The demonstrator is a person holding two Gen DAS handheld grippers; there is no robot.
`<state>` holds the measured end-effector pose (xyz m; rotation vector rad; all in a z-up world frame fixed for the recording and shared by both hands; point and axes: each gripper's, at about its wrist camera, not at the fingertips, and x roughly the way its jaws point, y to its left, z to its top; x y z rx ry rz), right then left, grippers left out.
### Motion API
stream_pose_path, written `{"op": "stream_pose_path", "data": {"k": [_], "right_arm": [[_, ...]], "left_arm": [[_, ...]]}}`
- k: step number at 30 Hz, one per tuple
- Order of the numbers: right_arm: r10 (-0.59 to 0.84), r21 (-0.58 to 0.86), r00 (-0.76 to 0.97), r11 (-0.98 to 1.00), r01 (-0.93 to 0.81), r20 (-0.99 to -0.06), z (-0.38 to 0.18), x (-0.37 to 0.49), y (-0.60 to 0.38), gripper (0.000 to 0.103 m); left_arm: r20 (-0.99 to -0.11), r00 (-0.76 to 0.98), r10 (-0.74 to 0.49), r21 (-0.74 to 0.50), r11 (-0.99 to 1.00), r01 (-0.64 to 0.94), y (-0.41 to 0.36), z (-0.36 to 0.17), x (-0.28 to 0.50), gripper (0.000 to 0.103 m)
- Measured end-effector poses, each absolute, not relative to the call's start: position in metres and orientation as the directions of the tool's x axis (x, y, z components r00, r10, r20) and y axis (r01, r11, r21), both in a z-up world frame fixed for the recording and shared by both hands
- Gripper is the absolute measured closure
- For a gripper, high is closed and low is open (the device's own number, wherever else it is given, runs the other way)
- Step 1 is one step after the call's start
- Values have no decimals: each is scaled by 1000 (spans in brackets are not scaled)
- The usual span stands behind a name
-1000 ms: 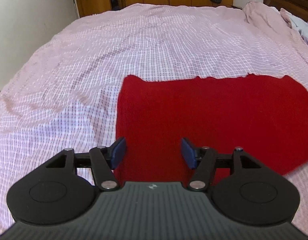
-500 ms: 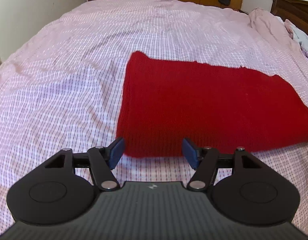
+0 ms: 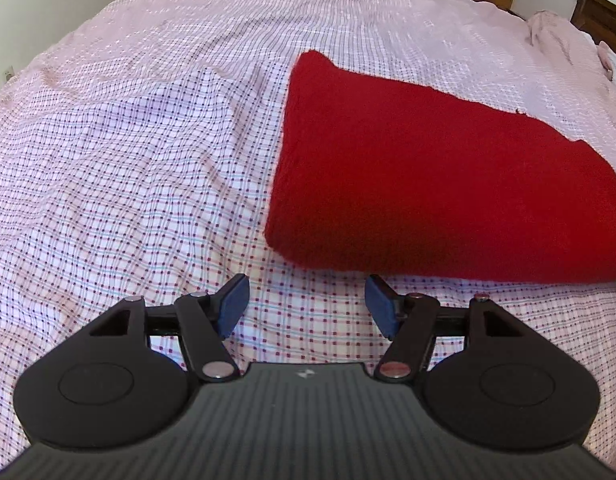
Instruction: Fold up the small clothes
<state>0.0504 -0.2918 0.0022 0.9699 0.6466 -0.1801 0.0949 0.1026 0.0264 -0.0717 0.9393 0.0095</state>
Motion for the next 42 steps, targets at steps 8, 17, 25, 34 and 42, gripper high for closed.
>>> {"op": "stream_pose_path", "data": {"k": [8, 17, 25, 34, 42], "right_arm": [[118, 748, 825, 507, 428, -552, -2, 66, -291, 16], [64, 757, 849, 490, 432, -525, -9, 81, -292, 17], [-1, 716, 839, 522, 464, -544, -9, 92, -292, 41], [17, 733, 847, 512, 448, -531, -12, 91, -300, 43], [6, 700, 852, 572, 427, -524, -8, 97, -299, 53]], "left_arm": [[-811, 585, -3, -26, 999, -30, 98, 24, 99, 34], [-811, 586, -6, -25, 999, -25, 98, 24, 100, 34], [-818, 575, -14, -19, 1000, -4, 109, 32, 105, 34], [-841, 539, -42, -51, 999, -1, 118, 33, 110, 34], [-840, 541, -36, -40, 999, 4, 115, 30, 108, 34]]}}
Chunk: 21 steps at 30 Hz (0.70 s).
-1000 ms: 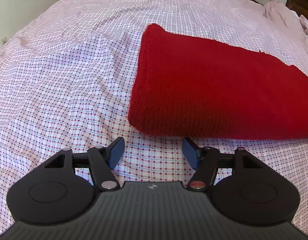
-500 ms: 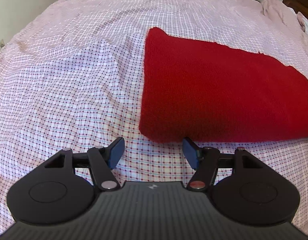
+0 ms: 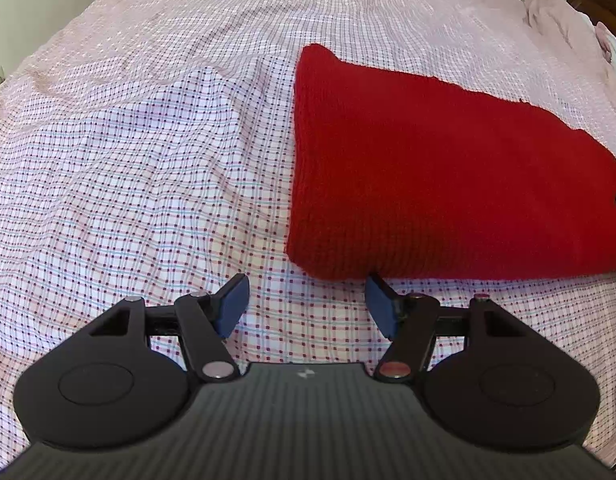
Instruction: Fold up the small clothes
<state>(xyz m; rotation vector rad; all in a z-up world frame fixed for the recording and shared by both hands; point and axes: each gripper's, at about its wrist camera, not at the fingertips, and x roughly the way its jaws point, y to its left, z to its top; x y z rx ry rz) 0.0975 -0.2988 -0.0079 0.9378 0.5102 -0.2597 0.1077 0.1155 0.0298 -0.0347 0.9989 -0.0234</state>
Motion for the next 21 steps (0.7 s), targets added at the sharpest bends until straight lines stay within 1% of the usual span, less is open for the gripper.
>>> {"op": "stream_pose_path", "data": {"k": [3, 6, 13, 21], "right_arm": [[-4, 667, 851, 619, 415, -525, 1, 99, -294, 62], [-17, 622, 851, 675, 396, -524, 17, 104, -286, 65], [-31, 543, 873, 772, 330, -487, 55, 109, -263, 67], [5, 460, 902, 861, 215, -431, 104, 123, -217, 69]], "left_arm": [[-837, 546, -27, -26, 1000, 10, 115, 32, 106, 34], [-832, 555, -15, -12, 1000, 9, 116, 36, 105, 34], [-820, 572, -3, -10, 1000, -10, 132, 47, 103, 34], [-807, 590, 21, -4, 999, -40, 156, 56, 101, 34]]}}
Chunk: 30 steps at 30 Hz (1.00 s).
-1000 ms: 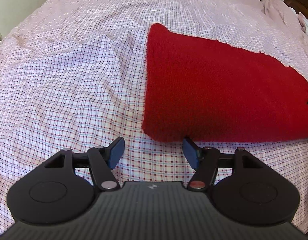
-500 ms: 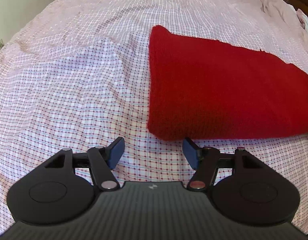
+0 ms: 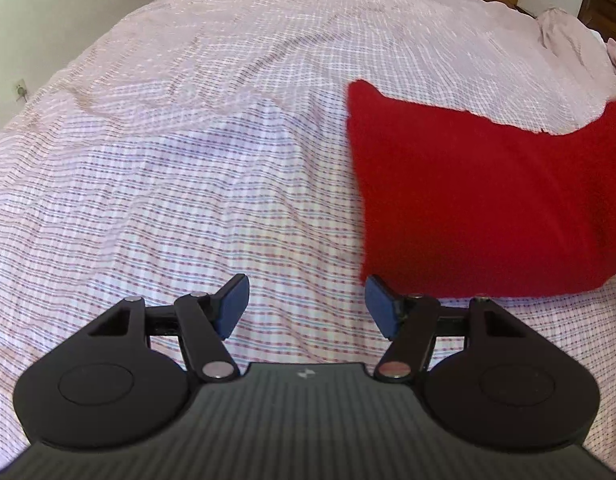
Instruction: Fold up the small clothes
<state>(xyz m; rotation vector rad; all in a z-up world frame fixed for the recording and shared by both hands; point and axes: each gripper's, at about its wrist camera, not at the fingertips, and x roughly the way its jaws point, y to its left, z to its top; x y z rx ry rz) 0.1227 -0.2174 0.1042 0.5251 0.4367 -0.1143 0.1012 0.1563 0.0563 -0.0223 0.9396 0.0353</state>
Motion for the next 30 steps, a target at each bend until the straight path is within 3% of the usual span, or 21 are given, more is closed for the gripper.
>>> {"op": "stream_pose_path", "data": {"k": [7, 10, 16, 19, 22, 25, 27, 30], "right_arm": [[72, 235, 903, 972, 32, -422, 126, 144, -127, 69], [117, 98, 879, 992, -81, -463, 112, 153, -78, 69], [168, -10, 793, 977, -214, -585, 65, 160, -18, 69], [152, -69, 806, 970, -231, -573, 62, 156, -10, 69], [148, -1, 820, 984, -178, -553, 73, 159, -21, 70], [117, 46, 877, 993, -108, -466, 101, 155, -27, 70], [134, 21, 900, 990, -138, -415, 112, 147, -19, 70], [196, -71, 890, 967, -246, -412, 99, 130, 8, 70]], "left_arm": [[-794, 607, 28, -13, 998, -64, 177, 61, 94, 34], [-790, 612, 32, -24, 996, -82, 189, 59, 88, 34], [-794, 607, 39, -38, 993, -113, 212, 50, 77, 34], [-796, 605, 33, -52, 991, -122, 222, 45, 72, 34], [-801, 598, 27, -66, 989, -133, 231, 40, 69, 34], [-797, 603, 26, -74, 987, -139, 239, 40, 65, 34], [-793, 608, 35, -70, 987, -148, 245, 42, 62, 34], [-791, 610, 49, -72, 983, -172, 254, 43, 63, 34]]}}
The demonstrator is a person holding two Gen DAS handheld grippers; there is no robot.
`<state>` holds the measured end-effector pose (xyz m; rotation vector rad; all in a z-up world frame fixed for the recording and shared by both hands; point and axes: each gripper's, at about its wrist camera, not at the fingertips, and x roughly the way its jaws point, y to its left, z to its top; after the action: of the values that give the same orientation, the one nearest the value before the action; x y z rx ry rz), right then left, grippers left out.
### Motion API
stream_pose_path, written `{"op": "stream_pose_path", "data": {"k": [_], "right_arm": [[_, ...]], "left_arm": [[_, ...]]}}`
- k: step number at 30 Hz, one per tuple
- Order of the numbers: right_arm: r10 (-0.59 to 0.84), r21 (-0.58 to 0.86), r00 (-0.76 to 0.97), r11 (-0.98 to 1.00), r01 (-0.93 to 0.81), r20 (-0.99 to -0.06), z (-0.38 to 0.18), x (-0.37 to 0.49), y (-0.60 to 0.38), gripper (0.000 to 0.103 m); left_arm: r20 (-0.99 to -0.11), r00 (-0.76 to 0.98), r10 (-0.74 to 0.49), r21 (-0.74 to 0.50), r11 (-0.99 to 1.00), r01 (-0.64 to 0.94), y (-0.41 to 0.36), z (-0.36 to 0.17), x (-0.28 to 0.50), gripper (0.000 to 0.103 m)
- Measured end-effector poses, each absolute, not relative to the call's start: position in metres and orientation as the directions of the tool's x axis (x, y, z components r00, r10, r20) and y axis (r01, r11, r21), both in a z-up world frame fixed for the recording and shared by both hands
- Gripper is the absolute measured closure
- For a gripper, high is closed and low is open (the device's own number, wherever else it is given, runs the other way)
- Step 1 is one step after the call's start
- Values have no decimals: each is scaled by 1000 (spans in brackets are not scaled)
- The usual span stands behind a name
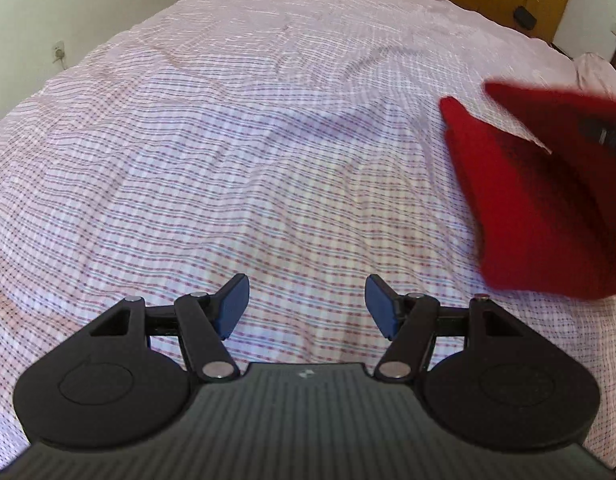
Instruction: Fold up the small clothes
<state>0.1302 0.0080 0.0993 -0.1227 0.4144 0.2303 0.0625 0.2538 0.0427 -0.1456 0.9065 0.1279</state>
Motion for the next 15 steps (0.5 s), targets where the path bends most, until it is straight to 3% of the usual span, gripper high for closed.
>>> {"op": "stream_pose_path", "data": {"k": [4, 11, 15], "right_arm": [[270, -64, 834, 938, -341, -481, 57, 114, 32, 70], [332, -9, 860, 931, -364, -387, 91, 95, 36, 71], [321, -43, 800, 917, -396, -507, 65, 110, 49, 67]], "left_arm": [[-790, 611, 47, -91, 977, -193, 261, 43, 64, 34], [-785, 616, 60, -61, 983, -173, 254, 45, 68, 34], [-784, 619, 43, -93, 978, -186, 252, 47, 68, 34]]}}
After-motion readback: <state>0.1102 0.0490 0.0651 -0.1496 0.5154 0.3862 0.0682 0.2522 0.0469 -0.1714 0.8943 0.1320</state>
